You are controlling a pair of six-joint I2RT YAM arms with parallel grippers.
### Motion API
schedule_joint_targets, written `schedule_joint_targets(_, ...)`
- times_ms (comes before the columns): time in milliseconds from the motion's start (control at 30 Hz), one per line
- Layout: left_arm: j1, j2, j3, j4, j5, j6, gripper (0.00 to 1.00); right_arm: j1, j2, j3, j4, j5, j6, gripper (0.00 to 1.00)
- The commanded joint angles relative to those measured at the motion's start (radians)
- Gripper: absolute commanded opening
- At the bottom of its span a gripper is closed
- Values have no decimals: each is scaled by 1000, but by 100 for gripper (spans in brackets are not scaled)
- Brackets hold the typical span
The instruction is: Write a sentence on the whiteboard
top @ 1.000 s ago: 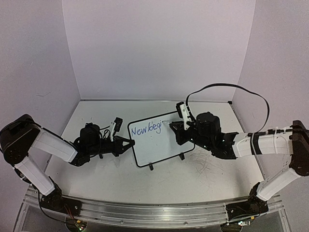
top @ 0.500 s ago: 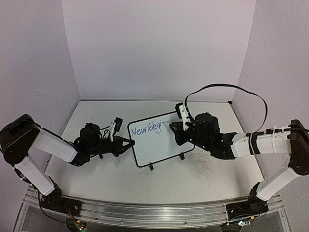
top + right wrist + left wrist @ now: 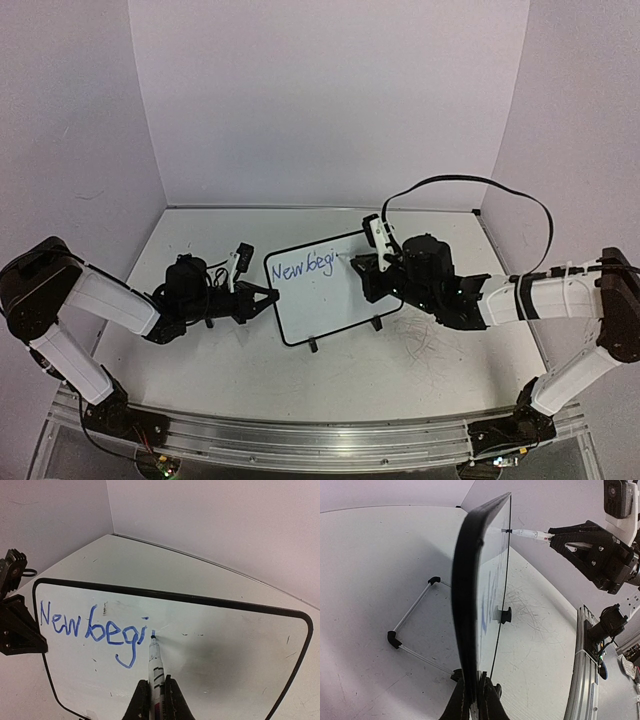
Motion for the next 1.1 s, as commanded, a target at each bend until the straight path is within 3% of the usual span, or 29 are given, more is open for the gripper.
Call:
schedule_joint_targets(0, 3, -9, -20, -103, -43, 36, 0, -3, -19, -17, -13, -14, 20, 0)
schedule_joint_targets(1067, 3, -11, -20, -107, -40, 39, 0, -13, 24, 46, 48, 44, 17, 0)
